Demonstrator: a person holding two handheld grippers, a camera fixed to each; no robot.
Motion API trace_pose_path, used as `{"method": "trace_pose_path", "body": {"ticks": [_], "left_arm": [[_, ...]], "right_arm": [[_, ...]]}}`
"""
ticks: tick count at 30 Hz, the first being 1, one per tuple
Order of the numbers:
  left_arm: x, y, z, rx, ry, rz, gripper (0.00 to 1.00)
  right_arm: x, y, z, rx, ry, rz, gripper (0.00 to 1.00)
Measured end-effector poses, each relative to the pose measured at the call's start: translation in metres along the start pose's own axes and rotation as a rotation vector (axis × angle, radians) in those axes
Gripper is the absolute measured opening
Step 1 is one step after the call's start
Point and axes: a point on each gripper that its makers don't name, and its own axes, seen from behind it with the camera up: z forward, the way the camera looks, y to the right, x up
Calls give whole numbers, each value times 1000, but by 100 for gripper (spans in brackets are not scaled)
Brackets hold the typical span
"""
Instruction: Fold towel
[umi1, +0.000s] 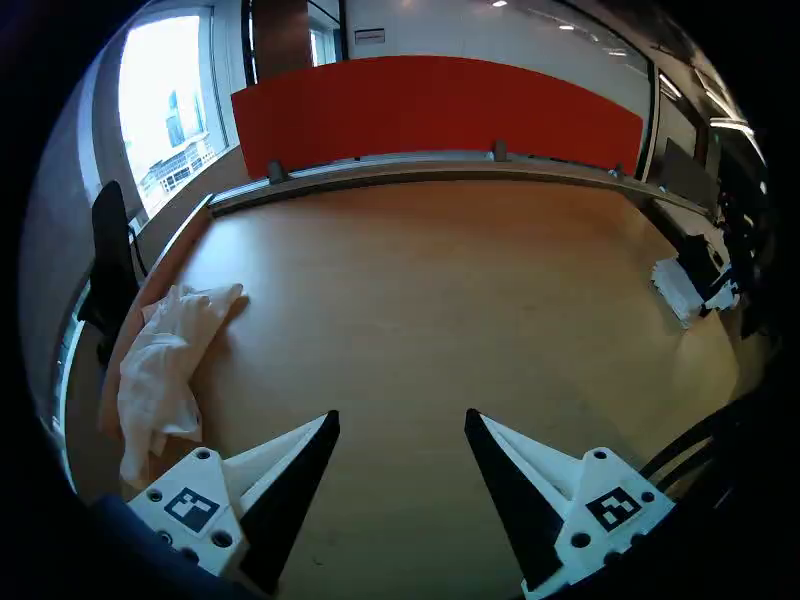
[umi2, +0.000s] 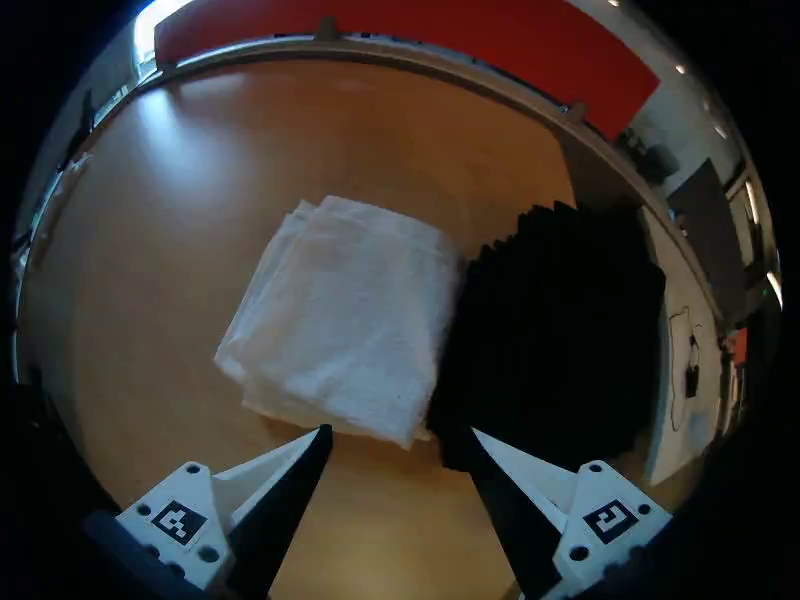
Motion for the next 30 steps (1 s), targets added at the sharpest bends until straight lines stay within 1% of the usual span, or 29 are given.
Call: {"method": "trace_pose_path", "body": {"ticks": [9,12,15,22,24,30], "left_arm": [[2,-2,-2,-2,11,-7,93],[2,-3,-3,-2,13,-12,93],[1,-4,-4,-2,15,-15,93],[3,-4,-6,-5,23,-18,93],[4,-5,-7,-5,24,-17,93],[5,-7,-8,-4,30,-18,93]], "right_arm": [[6,-8,-3,11,12,12,97],[10,-13,-4,21,20,34,97],[15,-22,-4,46,31,68,97],[24,-35,1,76,38,146,98],[27,-39,1,84,41,159,98],[31,-46,0,84,54,168,98]]}}
